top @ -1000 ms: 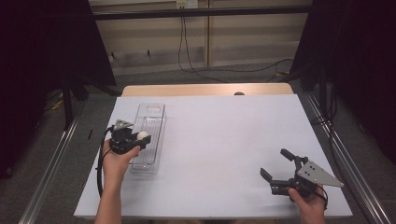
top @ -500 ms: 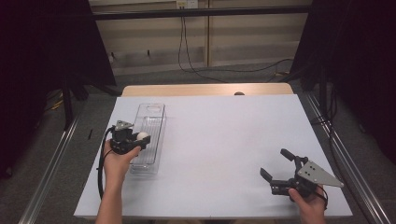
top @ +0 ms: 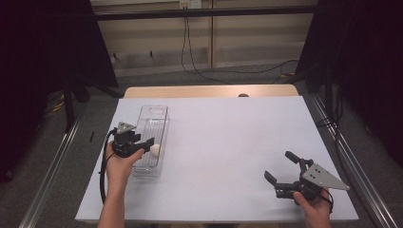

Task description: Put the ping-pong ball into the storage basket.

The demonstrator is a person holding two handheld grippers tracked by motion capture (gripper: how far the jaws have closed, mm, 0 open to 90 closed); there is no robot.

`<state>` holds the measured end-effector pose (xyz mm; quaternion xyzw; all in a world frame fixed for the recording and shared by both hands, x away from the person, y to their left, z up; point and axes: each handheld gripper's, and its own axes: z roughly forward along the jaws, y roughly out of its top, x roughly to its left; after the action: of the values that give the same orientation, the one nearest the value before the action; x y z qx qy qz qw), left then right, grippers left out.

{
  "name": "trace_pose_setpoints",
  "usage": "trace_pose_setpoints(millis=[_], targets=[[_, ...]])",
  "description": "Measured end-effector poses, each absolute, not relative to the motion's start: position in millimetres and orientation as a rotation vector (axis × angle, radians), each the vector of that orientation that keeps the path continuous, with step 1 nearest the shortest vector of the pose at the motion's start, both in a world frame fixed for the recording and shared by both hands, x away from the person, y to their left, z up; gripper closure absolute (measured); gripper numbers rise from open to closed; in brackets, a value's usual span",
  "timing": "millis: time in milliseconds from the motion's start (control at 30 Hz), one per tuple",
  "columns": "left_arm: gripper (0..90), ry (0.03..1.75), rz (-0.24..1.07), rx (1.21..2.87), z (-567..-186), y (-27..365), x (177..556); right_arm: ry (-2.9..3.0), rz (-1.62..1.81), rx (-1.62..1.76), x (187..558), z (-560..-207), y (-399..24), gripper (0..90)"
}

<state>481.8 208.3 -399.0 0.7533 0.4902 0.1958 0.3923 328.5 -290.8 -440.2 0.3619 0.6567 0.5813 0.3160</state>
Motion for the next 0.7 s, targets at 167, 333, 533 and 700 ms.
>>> trace_pose_setpoints(millis=[167, 333, 533, 700], targets=[[37.4, 1.246, 0.506, 1.9, -396.9, 208.7, 479.9, 1.736, 1.533, 0.95, 328.1, -439.8, -291.0, 1.3], [33.0, 1.24, 0.516, 1.882, -395.3, 208.3, 478.6, 1.733, 1.53, 0.945, 328.7, -440.0, -291.4, 1.3], [23.1, 1.228, 0.513, 1.852, -392.7, 208.1, 476.2, 1.734, 1.533, 0.952, 328.5, -440.3, -291.8, 1.3], [17.1, 1.205, 0.53, 1.826, -388.2, 211.0, 471.0, 1.729, 1.534, 0.934, 328.1, -438.5, -293.0, 1.3]])
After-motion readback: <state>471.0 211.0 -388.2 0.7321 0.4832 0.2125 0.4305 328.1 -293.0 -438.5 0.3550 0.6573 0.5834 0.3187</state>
